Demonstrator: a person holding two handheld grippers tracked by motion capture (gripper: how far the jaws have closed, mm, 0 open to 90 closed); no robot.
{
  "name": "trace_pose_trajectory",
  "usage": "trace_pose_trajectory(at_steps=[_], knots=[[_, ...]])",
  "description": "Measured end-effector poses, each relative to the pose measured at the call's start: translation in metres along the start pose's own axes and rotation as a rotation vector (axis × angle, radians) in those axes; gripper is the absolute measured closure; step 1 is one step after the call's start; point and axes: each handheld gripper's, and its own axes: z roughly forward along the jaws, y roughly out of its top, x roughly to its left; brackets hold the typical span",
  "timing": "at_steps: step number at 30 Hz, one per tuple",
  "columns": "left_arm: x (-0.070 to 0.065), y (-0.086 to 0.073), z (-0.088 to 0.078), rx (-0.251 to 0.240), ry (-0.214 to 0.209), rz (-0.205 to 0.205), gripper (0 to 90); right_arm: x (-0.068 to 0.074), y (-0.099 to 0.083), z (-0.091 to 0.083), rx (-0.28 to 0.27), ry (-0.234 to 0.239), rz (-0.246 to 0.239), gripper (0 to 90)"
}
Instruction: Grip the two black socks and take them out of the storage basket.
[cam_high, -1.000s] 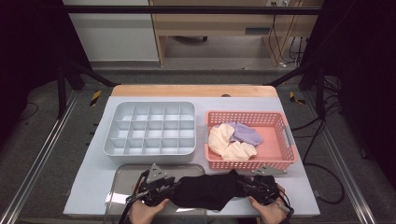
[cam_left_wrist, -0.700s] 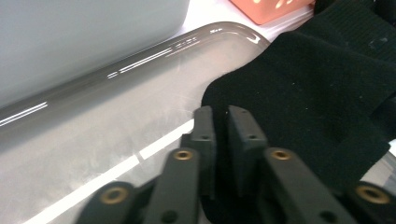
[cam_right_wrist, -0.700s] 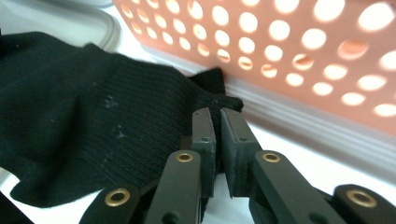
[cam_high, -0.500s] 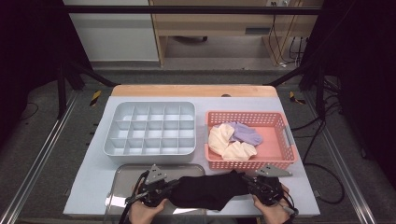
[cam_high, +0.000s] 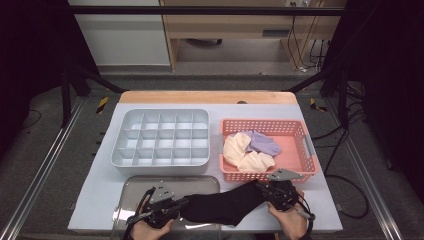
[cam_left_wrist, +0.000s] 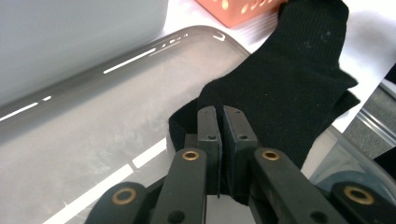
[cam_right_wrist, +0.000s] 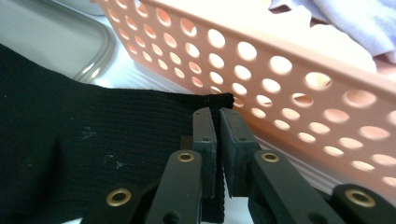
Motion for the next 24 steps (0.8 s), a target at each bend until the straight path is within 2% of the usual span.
trace_pose_trajectory(at_steps=[6, 11, 15, 17, 18, 19, 20, 24], knots=[[-0.001, -0.001, 0.001, 0.0, 0.003, 0.0, 85.6, -0.002, -0.003, 0.008, 0.001, 0.014, 0.023, 85.1], [0.0, -0.001, 0.001, 0.0, 0.005, 0.002, 85.4, -0.003, -0.006, 0.013, -0.01, 0.014, 0.01, 83.8], [0.0, -0.002, 0.001, 0.002, 0.005, 0.006, 85.2, -0.006, -0.008, 0.015, -0.022, 0.03, 0.038, 79.2], [0.001, -0.002, 0.001, 0.0, 0.004, 0.004, 85.1, -0.008, -0.009, 0.009, -0.056, 0.028, 0.041, 76.6], [0.001, -0.002, 0.001, -0.002, 0.004, 0.003, 85.0, -0.01, -0.009, 0.0, -0.091, 0.031, 0.055, 74.2], [0.001, -0.002, 0.001, -0.003, 0.007, 0.005, 85.0, -0.01, -0.009, 0.0, -0.091, 0.031, 0.055, 74.2], [0.001, -0.002, 0.001, -0.004, 0.007, 0.005, 84.9, -0.01, -0.011, -0.008, -0.115, 0.034, 0.059, 72.5], [0.0, -0.002, 0.0, -0.009, 0.006, 0.005, 84.9, -0.006, -0.017, -0.016, -0.122, 0.048, 0.06, 71.3]])
